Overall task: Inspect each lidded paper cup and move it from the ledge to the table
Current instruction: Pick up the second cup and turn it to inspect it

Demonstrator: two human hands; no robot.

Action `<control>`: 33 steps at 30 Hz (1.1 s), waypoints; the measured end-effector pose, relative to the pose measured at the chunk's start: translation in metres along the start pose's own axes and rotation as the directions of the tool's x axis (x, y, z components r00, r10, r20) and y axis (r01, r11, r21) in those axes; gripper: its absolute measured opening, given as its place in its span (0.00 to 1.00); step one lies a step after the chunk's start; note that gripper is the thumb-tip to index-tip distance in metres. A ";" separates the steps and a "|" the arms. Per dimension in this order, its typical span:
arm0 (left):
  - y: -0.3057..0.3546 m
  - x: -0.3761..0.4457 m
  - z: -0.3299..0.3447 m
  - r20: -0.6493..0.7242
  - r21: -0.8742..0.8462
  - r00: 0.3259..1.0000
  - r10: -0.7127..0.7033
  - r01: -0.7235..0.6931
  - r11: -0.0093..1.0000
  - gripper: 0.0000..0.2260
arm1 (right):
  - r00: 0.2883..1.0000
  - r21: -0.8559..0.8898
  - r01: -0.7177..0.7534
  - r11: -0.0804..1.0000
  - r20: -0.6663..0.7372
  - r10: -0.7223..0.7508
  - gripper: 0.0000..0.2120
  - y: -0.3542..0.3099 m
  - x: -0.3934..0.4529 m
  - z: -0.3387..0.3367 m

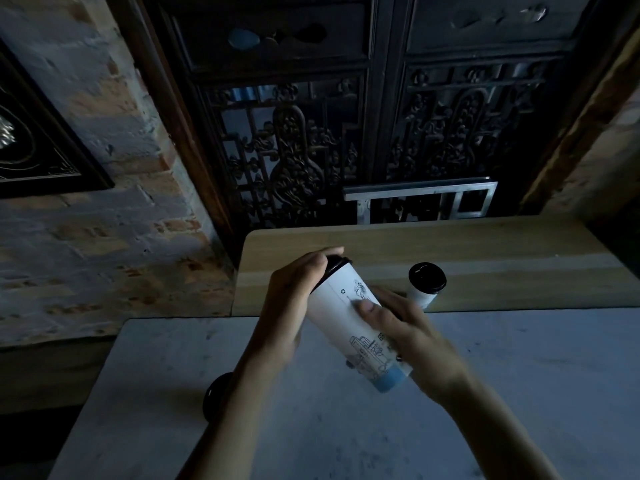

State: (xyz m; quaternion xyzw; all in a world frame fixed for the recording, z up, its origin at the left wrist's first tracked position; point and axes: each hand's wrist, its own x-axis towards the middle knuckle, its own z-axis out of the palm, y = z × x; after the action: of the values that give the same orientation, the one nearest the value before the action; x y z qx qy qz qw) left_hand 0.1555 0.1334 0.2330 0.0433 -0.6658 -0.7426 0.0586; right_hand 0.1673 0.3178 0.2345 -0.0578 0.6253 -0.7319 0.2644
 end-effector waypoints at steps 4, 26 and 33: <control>0.000 0.003 0.007 -0.133 0.007 0.989 -0.064 0.065 0.998 0.13 | 0.954 -0.552 0.155 0.820 -0.131 -0.268 0.28 0.001 0.003 0.009; -0.003 0.001 0.006 -0.182 0.040 0.981 -0.063 0.072 0.997 0.12 | 0.913 -0.897 0.106 0.429 -0.083 -0.399 0.44 0.013 -0.006 0.025; -0.003 -0.008 0.000 -0.015 -0.071 1.000 0.012 -0.013 0.997 0.18 | 0.972 -0.278 0.231 0.932 0.017 -0.236 0.20 -0.006 -0.010 0.007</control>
State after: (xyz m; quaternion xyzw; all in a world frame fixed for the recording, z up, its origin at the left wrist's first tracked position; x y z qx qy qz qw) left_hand 0.1635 0.1348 0.2297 0.0426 -0.6389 -0.7650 0.0696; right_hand 0.1768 0.3161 0.2436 -0.1622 0.7126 -0.6636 0.1598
